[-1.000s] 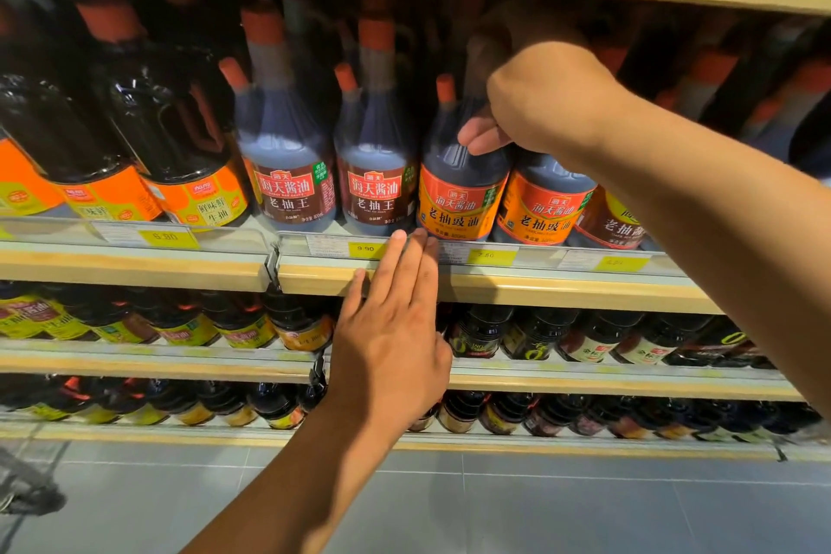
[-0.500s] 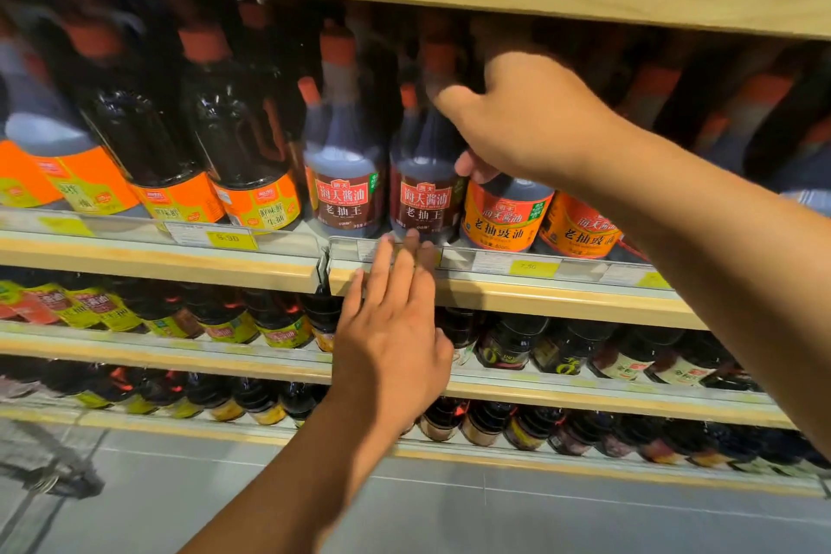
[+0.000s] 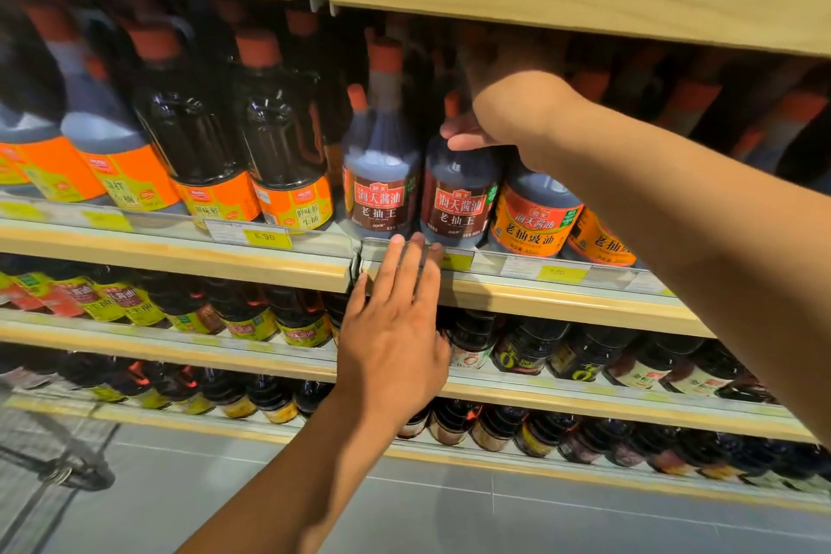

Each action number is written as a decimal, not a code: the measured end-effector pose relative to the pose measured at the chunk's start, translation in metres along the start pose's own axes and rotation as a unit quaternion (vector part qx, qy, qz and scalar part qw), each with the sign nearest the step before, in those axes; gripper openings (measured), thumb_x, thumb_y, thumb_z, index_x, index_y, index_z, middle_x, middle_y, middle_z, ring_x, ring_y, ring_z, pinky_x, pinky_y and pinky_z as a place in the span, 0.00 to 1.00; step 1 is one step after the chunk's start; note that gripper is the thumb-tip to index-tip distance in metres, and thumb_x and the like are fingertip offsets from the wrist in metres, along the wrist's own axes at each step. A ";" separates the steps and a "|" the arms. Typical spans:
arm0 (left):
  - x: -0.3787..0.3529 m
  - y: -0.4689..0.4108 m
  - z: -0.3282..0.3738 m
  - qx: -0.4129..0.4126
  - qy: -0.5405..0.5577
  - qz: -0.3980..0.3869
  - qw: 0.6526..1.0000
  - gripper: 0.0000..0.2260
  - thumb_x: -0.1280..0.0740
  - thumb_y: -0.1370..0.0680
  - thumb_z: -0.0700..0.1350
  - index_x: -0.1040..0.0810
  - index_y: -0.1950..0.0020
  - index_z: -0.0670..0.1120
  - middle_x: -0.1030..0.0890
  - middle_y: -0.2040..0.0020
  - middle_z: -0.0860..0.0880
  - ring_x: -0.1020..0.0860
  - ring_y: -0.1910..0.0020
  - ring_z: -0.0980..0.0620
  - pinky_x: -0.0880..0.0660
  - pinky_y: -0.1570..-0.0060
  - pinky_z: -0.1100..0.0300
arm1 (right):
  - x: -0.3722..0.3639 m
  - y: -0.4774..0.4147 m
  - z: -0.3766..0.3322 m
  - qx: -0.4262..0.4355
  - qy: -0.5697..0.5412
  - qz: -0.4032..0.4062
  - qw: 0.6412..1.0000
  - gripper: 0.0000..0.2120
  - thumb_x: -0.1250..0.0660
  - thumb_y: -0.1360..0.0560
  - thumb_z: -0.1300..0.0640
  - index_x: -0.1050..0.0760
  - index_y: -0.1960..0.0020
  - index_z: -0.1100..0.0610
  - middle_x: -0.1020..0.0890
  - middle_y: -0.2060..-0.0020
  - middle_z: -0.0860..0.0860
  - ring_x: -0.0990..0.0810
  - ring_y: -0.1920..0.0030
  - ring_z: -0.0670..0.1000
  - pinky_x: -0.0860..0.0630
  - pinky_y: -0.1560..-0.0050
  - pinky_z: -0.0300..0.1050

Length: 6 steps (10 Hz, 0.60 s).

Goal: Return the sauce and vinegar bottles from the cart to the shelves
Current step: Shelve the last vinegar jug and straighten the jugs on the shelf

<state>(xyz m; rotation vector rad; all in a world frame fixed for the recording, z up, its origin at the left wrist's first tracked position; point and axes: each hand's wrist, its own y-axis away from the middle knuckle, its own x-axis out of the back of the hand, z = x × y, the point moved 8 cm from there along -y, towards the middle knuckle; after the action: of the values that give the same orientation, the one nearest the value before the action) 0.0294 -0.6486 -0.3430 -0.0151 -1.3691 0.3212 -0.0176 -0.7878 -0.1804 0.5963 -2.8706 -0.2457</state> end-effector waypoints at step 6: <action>0.008 -0.001 -0.026 -0.006 -0.009 0.009 1.000 0.42 0.40 0.27 0.54 0.54 0.17 0.44 0.53 0.17 0.47 0.56 0.18 0.49 0.45 0.22 0.45 | -0.044 0.022 -0.027 0.149 0.243 0.029 0.958 0.17 0.39 0.18 0.50 0.26 0.62 0.57 0.14 0.68 0.53 0.13 0.64 0.53 0.16 0.48 0.52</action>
<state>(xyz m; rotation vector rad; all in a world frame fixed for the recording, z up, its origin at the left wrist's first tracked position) 0.0558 -0.6430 -0.3402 -0.0344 -1.3892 0.3283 0.0204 -0.7533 -0.1569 0.5298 -2.4481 0.3097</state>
